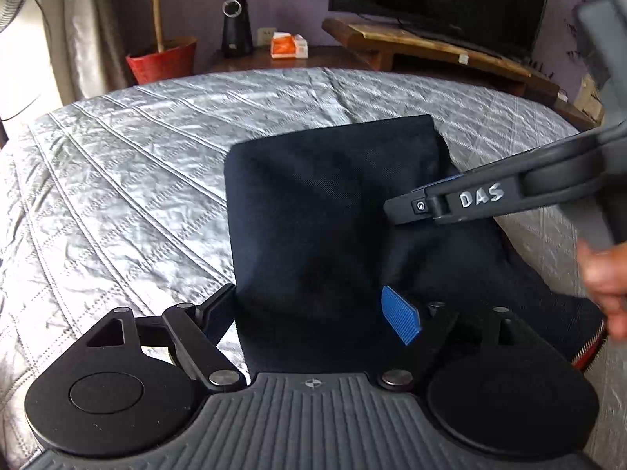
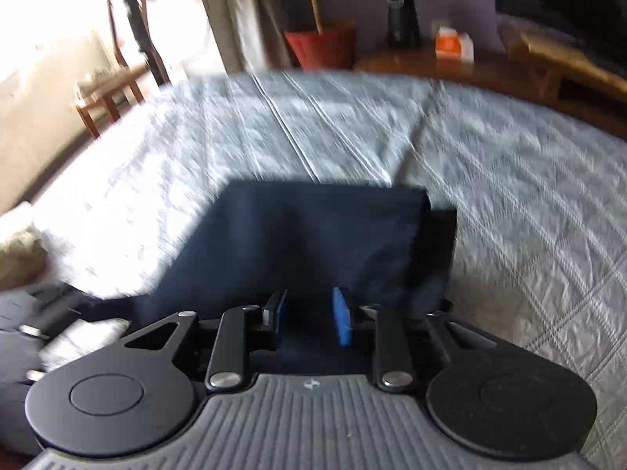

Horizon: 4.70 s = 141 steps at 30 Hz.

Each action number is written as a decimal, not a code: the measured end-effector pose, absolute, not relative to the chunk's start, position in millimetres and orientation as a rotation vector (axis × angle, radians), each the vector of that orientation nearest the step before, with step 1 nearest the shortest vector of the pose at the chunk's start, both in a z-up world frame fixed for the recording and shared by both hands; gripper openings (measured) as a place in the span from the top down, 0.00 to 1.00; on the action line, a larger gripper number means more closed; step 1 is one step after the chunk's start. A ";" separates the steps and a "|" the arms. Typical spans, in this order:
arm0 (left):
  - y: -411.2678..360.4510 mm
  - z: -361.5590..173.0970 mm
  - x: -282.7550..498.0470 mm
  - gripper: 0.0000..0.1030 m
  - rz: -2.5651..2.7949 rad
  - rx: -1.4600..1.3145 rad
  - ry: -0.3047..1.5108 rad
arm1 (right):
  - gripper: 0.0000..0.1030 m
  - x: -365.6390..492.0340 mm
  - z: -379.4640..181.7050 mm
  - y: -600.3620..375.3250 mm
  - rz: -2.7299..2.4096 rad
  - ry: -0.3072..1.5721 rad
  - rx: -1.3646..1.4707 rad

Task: Fold clothes

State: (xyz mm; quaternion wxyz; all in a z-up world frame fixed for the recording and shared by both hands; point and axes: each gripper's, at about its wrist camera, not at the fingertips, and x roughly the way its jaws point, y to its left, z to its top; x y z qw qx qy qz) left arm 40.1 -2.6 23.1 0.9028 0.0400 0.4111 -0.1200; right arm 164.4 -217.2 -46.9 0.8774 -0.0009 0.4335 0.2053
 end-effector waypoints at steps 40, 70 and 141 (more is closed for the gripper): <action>19.7 89.1 -122.5 0.16 -0.129 -0.086 1.011 | 0.44 -85.2 25.9 -282.9 0.056 0.805 0.369; -31.4 211.5 -227.3 0.02 -0.085 0.042 0.999 | 0.35 -134.9 29.5 -268.2 -0.021 0.902 0.432; 20.7 58.5 27.2 0.02 0.110 0.061 1.001 | 0.13 96.5 -32.8 -337.3 0.418 0.986 0.616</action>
